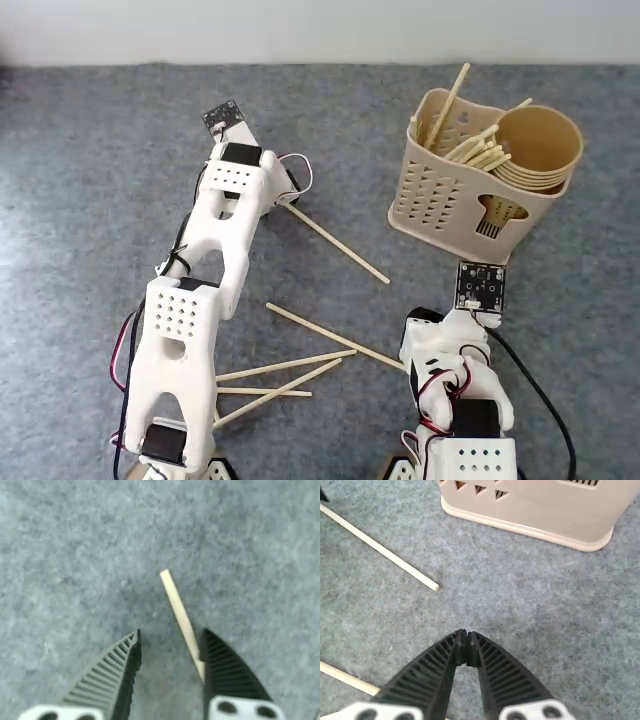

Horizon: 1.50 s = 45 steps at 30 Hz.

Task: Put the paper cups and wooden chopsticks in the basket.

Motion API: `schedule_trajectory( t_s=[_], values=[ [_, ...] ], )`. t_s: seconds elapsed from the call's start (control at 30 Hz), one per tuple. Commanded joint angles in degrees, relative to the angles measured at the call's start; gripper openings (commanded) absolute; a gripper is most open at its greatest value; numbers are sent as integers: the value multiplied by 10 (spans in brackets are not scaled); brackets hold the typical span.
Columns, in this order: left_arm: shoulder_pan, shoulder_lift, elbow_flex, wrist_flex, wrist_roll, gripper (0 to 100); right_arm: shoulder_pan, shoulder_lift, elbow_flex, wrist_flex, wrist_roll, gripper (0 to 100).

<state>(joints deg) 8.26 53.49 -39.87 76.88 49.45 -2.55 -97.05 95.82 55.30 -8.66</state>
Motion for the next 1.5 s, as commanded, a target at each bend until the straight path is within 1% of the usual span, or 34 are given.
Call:
schedule_trajectory(
  t_s=[0.0, 0.07, 0.4, 0.57, 0.73, 0.9, 1.07, 1.17, 1.3, 1.4, 1.47],
  values=[
    [11, -9, -31, 33, 4, 51, 3, -13, 7, 2, 0, 9],
    [11, -8, -30, 46, 4, 9, 3, -13, 7, 2, 0, 9],
    [13, -19, -45, 138, 5, 13, 3, -13, 7, 2, 0, 9],
    [15, -51, -126, 200, 5, 13, 3, -13, 7, 2, 0, 9],
    [46, -84, -249, 233, 3, 12, 3, -13, 7, 2, 0, 9],
    [105, -110, -328, 236, 2, 12, 3, -13, 7, 2, 0, 9],
    [144, -139, -400, 236, 2, 12, 3, -13, 7, 2, 0, 9],
    [154, -152, -439, 236, 1, 12, 3, -13, 7, 2, 0, 9],
    [160, -165, -494, 235, -20, 12, 3, -13, 7, 2, 0, 9],
    [166, -164, -563, 234, -45, 12, 3, -13, 7, 2, 0, 9],
    [170, -173, -563, 220, -62, 12, 3, -13, 7, 2, 0, 9]
  ],
)
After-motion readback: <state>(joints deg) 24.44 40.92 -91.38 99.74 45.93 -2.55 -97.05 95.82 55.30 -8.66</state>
